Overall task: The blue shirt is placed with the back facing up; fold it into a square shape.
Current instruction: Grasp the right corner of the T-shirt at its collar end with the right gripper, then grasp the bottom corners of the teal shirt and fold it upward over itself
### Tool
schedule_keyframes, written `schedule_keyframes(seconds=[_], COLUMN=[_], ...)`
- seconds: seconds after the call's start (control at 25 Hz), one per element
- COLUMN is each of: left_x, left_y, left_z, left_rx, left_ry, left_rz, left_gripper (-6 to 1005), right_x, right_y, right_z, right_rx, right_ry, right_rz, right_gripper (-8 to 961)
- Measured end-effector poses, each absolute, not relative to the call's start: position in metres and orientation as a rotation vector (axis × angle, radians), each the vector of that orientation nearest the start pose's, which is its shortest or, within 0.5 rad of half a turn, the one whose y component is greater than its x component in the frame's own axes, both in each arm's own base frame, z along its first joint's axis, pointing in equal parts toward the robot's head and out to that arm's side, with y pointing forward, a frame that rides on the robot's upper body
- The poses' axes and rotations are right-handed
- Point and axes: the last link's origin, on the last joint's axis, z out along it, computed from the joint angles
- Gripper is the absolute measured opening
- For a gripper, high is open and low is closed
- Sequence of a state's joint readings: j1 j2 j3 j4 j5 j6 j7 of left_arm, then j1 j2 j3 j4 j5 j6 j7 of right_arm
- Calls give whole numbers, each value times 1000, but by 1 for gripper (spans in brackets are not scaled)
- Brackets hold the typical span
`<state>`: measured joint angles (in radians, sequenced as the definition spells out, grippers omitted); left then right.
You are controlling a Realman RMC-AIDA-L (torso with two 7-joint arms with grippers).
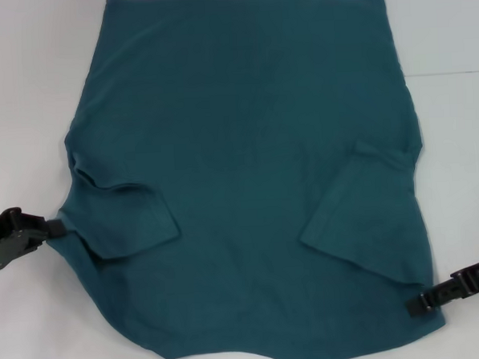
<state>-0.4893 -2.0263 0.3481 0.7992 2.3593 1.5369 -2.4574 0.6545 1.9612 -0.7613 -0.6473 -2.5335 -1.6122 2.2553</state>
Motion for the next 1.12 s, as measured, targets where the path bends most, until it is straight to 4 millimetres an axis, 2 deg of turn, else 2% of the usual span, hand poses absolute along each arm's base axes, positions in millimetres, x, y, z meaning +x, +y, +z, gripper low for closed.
schedule_keyframes(seconds=[0.28, 0.36, 0.84, 1.12], left_x=[-338, -338, -340, -339], left_y=[321, 321, 319, 318], left_z=[69, 69, 69, 68], left_rx=[2287, 2287, 2282, 2289], left_ry=[2464, 2464, 2471, 2457], left_rz=[801, 801, 800, 795], left_gripper=[13, 13, 13, 13], right_x=[293, 292, 294, 294], right_y=[335, 336, 335, 334], right_z=[16, 16, 19, 19], right_rx=[-2536, -2523, -2508, -2511], right_ry=[1739, 1752, 1770, 1773], right_rz=[-97, -93, -91, -103], right_gripper=[764, 718, 246, 100])
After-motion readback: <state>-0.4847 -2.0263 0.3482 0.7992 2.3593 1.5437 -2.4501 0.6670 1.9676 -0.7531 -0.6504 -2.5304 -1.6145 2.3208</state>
